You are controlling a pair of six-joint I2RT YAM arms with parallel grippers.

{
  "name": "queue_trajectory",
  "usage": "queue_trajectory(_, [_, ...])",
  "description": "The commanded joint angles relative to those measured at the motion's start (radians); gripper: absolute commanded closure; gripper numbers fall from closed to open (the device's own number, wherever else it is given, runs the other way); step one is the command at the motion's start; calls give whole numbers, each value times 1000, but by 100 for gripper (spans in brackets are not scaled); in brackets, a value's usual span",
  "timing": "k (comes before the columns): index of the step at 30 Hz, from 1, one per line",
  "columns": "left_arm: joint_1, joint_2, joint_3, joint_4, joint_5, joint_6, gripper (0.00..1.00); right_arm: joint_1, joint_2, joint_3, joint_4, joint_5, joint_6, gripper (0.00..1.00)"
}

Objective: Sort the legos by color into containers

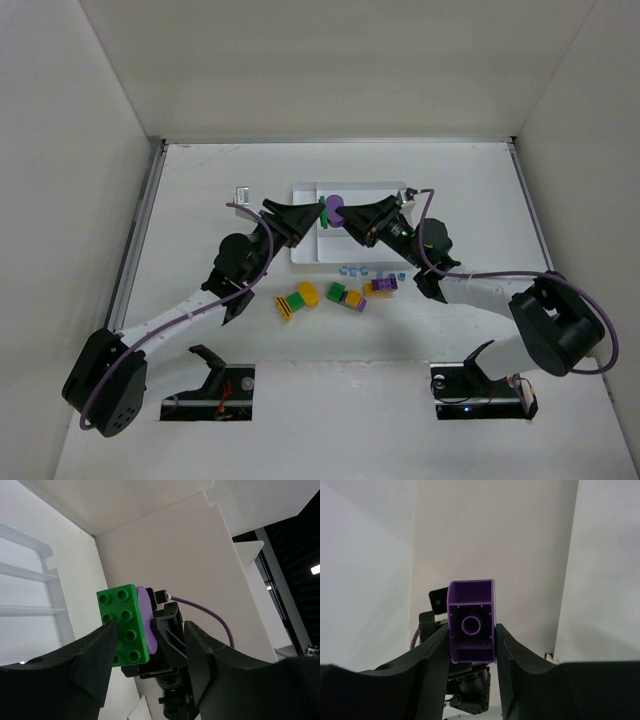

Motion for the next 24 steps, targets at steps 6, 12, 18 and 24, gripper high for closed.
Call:
queue_trajectory(6, [24, -3, -11, 74, 12, -22, 49, -7, 4, 2, 189, -2, 53, 74])
queue_trajectory(12, [15, 41, 6, 84, 18, -23, 49, -3, 30, 12, 198, -11, 47, 74])
queue_trajectory(18, [13, 58, 13, 103, 21, -23, 52, 1, 62, 16, 227, -16, 58, 74])
queue_trajectory(24, [10, 53, 9, 103, 11, -22, 62, 3, 77, 20, 230, -16, 61, 75])
